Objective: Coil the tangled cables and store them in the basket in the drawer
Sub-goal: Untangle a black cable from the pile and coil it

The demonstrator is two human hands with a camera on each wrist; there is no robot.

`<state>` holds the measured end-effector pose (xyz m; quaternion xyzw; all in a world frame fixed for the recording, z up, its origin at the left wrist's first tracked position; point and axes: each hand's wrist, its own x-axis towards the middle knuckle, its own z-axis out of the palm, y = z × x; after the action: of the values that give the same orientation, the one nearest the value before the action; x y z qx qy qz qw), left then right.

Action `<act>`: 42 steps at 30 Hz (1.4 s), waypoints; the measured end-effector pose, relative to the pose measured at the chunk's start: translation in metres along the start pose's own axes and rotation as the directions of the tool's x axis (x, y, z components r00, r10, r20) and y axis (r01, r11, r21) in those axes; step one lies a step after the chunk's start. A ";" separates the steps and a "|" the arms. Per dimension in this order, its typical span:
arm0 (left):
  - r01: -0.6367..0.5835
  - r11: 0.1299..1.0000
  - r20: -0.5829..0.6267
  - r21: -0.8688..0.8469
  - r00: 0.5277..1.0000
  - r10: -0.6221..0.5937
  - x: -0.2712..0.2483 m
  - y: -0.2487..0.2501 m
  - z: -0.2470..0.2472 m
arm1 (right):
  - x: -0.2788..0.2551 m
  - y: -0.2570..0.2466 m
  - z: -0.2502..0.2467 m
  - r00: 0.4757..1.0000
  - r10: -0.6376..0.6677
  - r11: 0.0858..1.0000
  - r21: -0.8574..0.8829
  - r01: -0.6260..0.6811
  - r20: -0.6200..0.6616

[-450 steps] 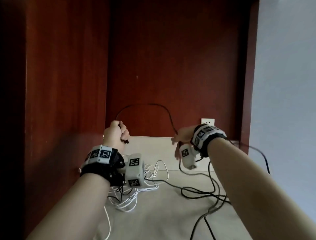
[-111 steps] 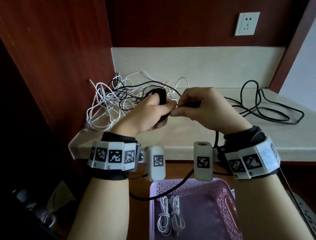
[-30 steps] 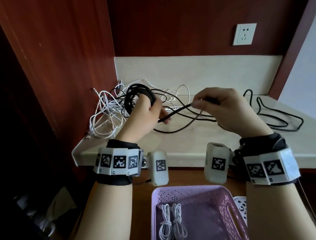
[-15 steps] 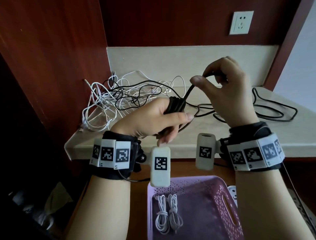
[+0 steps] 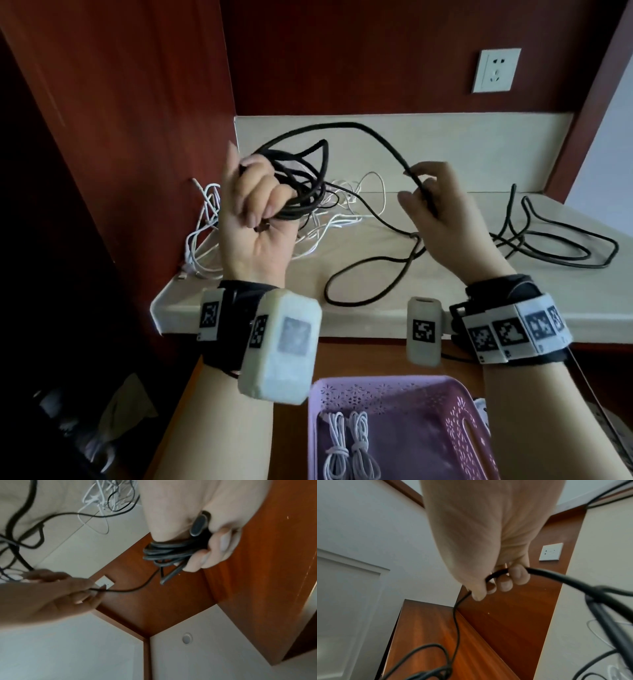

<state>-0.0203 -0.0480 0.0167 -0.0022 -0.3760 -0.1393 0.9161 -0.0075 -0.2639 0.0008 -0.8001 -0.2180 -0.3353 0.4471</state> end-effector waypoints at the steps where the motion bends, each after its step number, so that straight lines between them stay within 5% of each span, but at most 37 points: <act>1: -0.041 0.998 -0.017 -0.058 0.999 0.040 0.000 0.003 -0.003 | 0.000 0.002 0.001 1.000 0.000 1.000 -0.006 0.000 -0.010; 4: -0.153 0.984 -0.076 -0.092 0.986 0.146 0.000 0.010 -0.009 | 0.001 0.008 0.006 1.000 -0.001 0.993 -0.121 0.002 0.009; 6: -0.242 0.970 -0.133 0.011 0.961 0.242 0.001 0.010 -0.004 | 0.001 0.008 0.007 0.985 0.077 0.944 -0.330 -0.023 0.152; 9: -0.348 0.904 -0.223 0.248 0.888 0.403 0.006 0.007 0.005 | -0.003 -0.002 0.008 0.891 0.277 0.808 -0.589 -0.013 0.360; 14: -0.239 0.686 -0.273 0.687 0.790 0.549 0.011 0.000 -0.004 | -0.003 -0.025 0.010 0.852 0.151 0.867 -0.482 0.130 0.502; 19: 0.040 0.172 -0.128 0.984 0.832 0.541 0.008 -0.018 -0.020 | -0.003 -0.037 0.008 0.881 -0.085 0.895 -0.353 0.273 0.466; 23: 0.126 -0.183 -0.051 0.975 0.929 0.367 0.008 -0.028 -0.028 | -0.001 -0.035 0.003 0.911 -0.175 0.912 -0.288 0.293 0.374; 26: 0.191 -0.344 -0.124 0.919 0.970 0.209 0.006 -0.029 -0.030 | -0.002 -0.037 -0.003 0.927 -0.184 0.933 -0.239 0.269 0.327; 31: 0.217 -0.401 -0.257 0.890 0.965 -0.046 0.000 -0.029 -0.018 | -0.002 -0.041 -0.008 0.943 -0.157 0.968 -0.145 0.206 0.292; 34: 0.253 -0.304 -0.314 0.918 0.934 -0.170 -0.003 -0.031 -0.002 | -0.001 -0.039 -0.010 0.974 -0.118 0.978 -0.147 0.148 0.195; 36: 0.238 -0.320 -0.330 0.917 0.903 -0.274 -0.007 -0.030 0.004 | -0.003 -0.039 -0.011 0.975 -0.110 0.978 -0.152 0.140 0.194; 39: 0.228 -0.396 -0.332 0.890 0.918 -0.217 -0.006 -0.023 0.002 | -0.002 -0.035 -0.016 0.969 -0.051 0.984 -0.154 0.090 0.242; 42: 0.234 -0.384 -0.233 0.893 0.971 0.049 0.000 -0.014 -0.005 | 0.001 -0.026 -0.021 0.971 -0.019 0.953 -0.290 0.090 0.239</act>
<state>-0.0211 -0.0622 0.0115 0.8003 -0.2434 0.1575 0.5248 -0.0307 -0.2683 0.0244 -0.8860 -0.2379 -0.2801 0.2826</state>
